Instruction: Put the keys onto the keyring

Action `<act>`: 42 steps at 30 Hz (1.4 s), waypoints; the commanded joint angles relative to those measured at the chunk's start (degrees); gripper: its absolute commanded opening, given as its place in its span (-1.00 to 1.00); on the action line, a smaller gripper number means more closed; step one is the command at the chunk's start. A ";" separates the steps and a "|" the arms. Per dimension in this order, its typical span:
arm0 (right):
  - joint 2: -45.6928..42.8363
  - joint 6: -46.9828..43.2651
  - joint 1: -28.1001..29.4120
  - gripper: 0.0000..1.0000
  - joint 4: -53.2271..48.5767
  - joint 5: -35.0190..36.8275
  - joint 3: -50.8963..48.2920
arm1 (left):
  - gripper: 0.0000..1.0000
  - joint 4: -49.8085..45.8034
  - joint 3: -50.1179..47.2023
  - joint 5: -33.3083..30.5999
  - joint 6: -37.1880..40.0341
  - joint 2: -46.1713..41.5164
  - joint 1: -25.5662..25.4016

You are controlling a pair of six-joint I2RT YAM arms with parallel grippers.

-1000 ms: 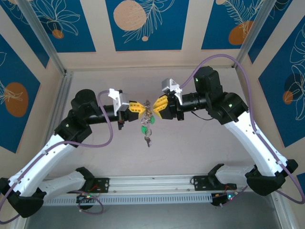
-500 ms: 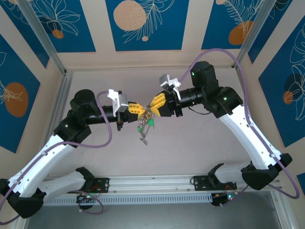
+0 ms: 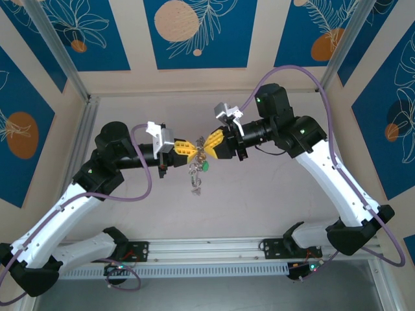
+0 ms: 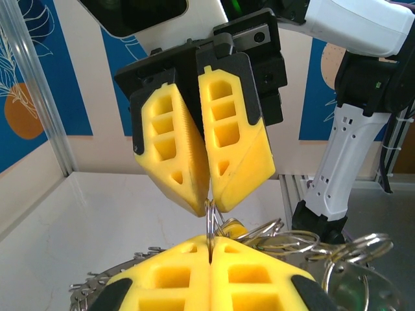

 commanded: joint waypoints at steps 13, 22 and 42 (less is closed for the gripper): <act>1.85 -0.08 1.47 -1.00 -2.52 -2.87 2.06 | -1.00 2.21 1.37 1.61 0.67 -1.65 0.73; 5.14 1.51 1.53 -1.00 -5.31 -1.48 5.17 | -1.00 2.30 1.24 1.96 0.94 -2.11 0.68; 11.94 -0.60 4.44 -1.00 -14.78 -2.32 11.76 | -1.00 3.34 0.43 3.00 1.64 -2.85 0.81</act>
